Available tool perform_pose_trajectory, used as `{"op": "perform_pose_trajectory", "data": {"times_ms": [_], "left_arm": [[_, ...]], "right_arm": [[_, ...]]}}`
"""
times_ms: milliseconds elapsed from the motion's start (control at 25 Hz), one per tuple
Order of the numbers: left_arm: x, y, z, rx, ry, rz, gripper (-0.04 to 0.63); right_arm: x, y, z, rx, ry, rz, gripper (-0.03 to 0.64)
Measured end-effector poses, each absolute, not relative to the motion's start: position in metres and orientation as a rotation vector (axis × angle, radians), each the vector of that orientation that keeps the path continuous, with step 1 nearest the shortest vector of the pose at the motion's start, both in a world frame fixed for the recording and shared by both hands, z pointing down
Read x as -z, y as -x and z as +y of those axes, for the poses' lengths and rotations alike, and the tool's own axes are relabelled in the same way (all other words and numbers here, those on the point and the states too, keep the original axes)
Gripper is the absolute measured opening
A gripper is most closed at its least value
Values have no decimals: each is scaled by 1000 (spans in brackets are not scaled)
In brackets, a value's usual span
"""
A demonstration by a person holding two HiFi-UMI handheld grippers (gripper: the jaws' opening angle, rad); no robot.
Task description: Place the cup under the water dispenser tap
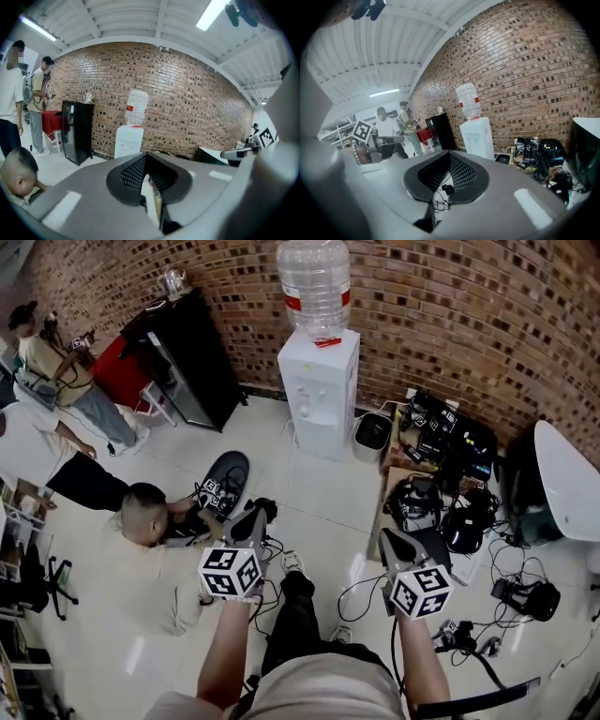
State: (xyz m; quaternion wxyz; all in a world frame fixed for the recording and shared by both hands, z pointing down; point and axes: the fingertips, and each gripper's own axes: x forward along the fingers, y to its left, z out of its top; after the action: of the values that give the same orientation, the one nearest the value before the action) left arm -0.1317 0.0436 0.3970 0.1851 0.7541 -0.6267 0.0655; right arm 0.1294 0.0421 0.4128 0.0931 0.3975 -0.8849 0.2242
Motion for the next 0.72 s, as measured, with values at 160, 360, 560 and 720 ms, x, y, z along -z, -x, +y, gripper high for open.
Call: {"op": "perform_pose_trajectory", "data": {"times_ms": [160, 360, 560, 720], "left_arm": [[-401, 101, 116, -227, -2115, -1740, 11], [-405, 80, 176, -226, -2103, -1685, 11], [-387, 79, 195, -211, -2149, -1681, 12], [-381, 79, 198, -198, -2167, -1673, 11]], "right_arm": [[-418, -143, 97, -700, -1144, -2617, 0], [-413, -138, 140, -729, -1153, -2623, 0], [-394, -107, 153, -659, -1091, -2663, 0], [-381, -97, 155, -615, -1075, -2682, 0]]}}
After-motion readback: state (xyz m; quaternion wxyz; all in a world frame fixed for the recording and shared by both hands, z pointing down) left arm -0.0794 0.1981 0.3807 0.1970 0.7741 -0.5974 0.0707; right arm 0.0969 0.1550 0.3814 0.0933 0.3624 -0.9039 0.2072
